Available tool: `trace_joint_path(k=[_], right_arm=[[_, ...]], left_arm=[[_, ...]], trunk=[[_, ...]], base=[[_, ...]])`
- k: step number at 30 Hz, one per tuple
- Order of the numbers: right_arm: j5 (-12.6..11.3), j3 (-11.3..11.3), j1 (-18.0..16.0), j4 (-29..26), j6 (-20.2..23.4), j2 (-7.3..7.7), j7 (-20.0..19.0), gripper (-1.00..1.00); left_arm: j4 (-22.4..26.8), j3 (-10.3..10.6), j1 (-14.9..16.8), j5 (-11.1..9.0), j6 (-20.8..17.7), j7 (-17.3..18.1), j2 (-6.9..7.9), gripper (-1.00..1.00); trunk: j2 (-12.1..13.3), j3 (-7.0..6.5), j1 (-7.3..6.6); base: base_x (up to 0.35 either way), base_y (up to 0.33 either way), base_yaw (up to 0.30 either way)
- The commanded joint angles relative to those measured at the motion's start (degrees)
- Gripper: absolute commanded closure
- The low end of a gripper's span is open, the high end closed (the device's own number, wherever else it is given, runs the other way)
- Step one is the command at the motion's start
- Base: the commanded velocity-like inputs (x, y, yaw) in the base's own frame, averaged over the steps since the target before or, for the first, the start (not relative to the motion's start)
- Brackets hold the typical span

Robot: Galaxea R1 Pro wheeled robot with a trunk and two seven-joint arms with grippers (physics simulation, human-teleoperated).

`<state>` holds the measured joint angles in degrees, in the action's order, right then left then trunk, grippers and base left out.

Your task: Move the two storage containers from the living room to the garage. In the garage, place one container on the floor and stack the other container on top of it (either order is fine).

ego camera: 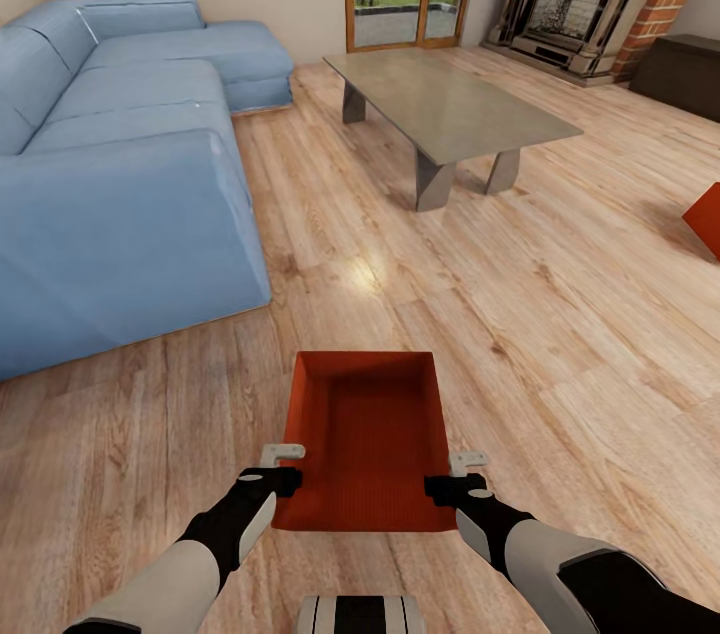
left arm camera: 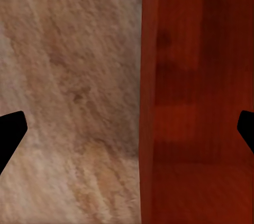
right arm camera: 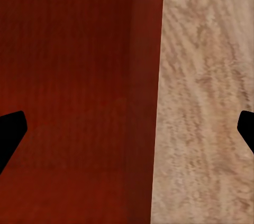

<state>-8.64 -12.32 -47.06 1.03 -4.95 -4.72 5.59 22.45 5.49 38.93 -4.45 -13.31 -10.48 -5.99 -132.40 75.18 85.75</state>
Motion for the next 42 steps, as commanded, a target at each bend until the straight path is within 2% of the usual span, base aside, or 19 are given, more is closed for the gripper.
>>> trace_joint_path(k=[1,4,10,24,25,26,42], right_arm=[[-0.6,-0.5,0.0,0.1,-0.2,-0.03,0.1,-1.0],[-0.6,-0.5,0.0,0.1,-0.3,-0.03,0.1,-1.0],[-0.6,-0.4,0.0,0.1,-0.3,-0.03,0.1,-1.0],[-0.6,-0.5,0.0,0.1,-0.3,-0.18,0.1,-1.0],[-0.5,-0.5,0.0,0.1,-0.3,-0.14,0.1,1.0],[-0.5,-0.5,0.0,0.1,-0.3,-0.13,0.1,1.0],[-0.6,-0.4,0.0,0.1,-0.3,-0.12,0.1,1.0]], left_arm=[[0.1,0.5,0.0,-0.5,-0.3,-0.4,0.04,-1.0],[0.1,0.5,0.0,-0.5,-0.3,-0.4,0.02,-1.0],[0.1,0.5,0.0,-0.5,-0.3,-0.4,0.02,-1.0],[0.8,0.5,0.0,-0.5,-0.3,-0.5,0.0,-1.0],[0.7,0.5,0.0,-0.5,-0.3,-0.5,-0.03,-1.0],[0.7,0.5,0.0,-0.5,-0.3,-0.4,-0.05,1.0],[0.2,0.5,0.0,-0.5,-0.3,-0.4,-0.16,1.0]], trunk=[[0.0,0.04,-0.01],[0.0,0.04,-0.01],[-2.4,1.11,1.31],[-2.4,1.11,1.31],[-2.4,1.11,1.31],[-2.4,1.11,1.31],[-2.4,1.11,1.31]], base=[[0.0,0.0,0.0],[0.0,0.0,0.0],[0.0,0.0,0.0],[0.0,0.0,0.0],[0.0,0.0,0.0],[0.0,0.0,0.0],[0.0,0.0,0.0]])
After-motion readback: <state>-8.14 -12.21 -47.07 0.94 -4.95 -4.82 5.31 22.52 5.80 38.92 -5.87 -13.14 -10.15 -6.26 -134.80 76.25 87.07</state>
